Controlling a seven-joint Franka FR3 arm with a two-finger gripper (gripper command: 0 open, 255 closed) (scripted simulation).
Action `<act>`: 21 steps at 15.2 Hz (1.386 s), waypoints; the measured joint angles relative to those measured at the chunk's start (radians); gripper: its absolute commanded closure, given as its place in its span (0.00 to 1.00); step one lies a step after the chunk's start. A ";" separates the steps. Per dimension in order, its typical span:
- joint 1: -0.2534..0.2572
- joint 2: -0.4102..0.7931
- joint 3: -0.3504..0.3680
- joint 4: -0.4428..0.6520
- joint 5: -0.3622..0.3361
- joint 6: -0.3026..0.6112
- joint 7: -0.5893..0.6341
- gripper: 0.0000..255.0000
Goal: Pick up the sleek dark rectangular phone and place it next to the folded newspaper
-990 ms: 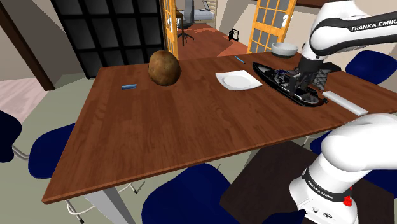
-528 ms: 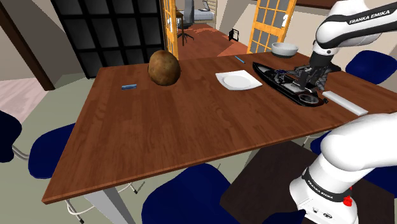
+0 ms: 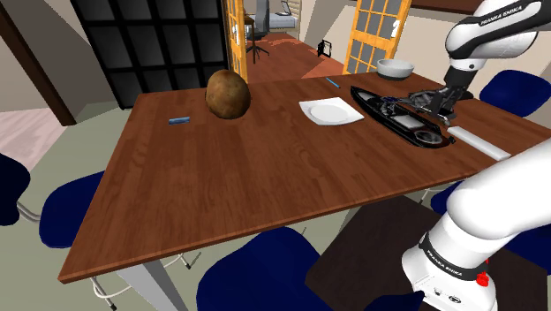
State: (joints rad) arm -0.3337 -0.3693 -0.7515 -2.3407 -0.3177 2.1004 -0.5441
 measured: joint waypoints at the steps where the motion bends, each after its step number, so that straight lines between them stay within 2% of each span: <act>1: 0.011 0.041 -0.034 0.029 0.022 0.013 -0.036 1.00; 4: 0.042 0.162 -0.122 0.126 0.108 0.028 -0.149 1.00; 5: 0.057 0.223 -0.156 0.171 0.157 0.032 -0.198 1.00; 7: 0.060 0.310 -0.201 0.243 0.242 0.019 -0.286 1.00; 9: 0.039 0.437 -0.238 0.329 0.363 0.007 -0.400 1.00; 12: -0.064 0.624 -0.225 0.484 0.542 -0.045 -0.549 1.00; 14: -0.141 0.718 -0.195 0.578 0.620 -0.080 -0.606 1.00; 18: -0.321 0.895 -0.130 0.806 0.738 -0.171 -0.690 1.00; 21: -0.370 0.949 -0.105 0.860 0.771 -0.180 -0.708 1.00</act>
State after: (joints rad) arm -0.7041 0.5801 -0.8569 -1.4807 0.4535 1.9203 -1.2522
